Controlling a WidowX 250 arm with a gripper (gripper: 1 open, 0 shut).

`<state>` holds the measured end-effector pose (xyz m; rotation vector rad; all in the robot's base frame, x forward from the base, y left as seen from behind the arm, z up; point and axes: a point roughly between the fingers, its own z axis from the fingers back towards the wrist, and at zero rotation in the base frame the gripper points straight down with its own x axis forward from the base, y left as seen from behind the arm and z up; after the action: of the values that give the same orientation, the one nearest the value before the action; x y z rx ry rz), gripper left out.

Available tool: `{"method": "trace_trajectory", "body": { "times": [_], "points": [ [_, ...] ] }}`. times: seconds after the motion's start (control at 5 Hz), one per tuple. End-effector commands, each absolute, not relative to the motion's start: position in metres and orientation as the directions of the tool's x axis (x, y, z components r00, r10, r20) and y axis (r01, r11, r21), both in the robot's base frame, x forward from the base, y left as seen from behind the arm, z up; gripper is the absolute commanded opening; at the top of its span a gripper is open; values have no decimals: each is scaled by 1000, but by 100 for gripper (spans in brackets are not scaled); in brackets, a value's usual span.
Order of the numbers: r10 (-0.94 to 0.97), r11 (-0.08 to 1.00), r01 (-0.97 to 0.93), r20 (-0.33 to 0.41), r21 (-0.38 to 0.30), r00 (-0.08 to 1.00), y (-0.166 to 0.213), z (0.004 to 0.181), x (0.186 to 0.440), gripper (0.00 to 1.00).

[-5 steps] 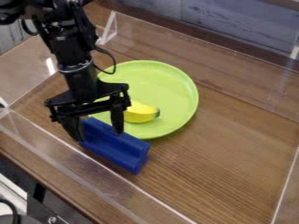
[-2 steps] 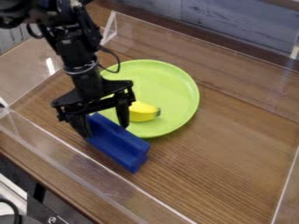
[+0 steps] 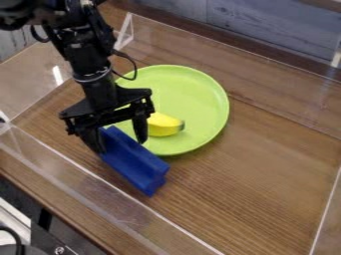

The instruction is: Put the blue object in the green plate

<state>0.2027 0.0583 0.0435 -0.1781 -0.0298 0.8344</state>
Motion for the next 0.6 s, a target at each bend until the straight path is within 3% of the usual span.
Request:
{"method": "trace_trajectory", "body": {
  "times": [0.0,0.4],
  "points": [
    [746,649,-743,-54,-165,664,60,34,200,100],
    [739,656,-736,-54,-170,671,60,21,202,100]
  ]
}}
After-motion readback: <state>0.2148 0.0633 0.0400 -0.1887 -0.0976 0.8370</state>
